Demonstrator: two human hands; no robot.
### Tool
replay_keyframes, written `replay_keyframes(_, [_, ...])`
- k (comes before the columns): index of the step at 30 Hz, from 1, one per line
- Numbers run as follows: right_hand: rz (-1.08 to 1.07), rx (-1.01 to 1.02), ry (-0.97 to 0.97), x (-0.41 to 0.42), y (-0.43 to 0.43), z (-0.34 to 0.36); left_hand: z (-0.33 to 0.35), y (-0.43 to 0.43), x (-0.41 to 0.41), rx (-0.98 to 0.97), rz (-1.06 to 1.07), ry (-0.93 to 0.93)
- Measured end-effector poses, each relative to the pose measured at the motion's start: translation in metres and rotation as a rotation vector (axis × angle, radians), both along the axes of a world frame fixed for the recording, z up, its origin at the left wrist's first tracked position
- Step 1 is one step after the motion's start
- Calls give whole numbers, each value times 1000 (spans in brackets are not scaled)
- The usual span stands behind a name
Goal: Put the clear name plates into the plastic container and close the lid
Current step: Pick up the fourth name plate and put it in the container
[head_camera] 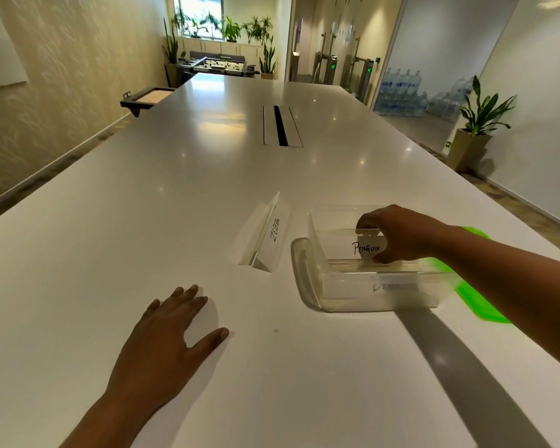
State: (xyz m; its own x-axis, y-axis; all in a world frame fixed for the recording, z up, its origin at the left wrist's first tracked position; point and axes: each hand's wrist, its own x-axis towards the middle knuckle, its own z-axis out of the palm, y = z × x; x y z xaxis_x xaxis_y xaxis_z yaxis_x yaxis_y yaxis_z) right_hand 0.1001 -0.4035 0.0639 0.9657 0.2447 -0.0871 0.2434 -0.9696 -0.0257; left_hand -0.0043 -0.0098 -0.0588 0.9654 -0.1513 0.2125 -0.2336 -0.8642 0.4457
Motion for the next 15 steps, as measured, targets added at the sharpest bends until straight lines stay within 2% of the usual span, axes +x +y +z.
replay_keyframes(15, [13,-14,-30,4,-2,-6,2,0,-1,-5,-5,14])
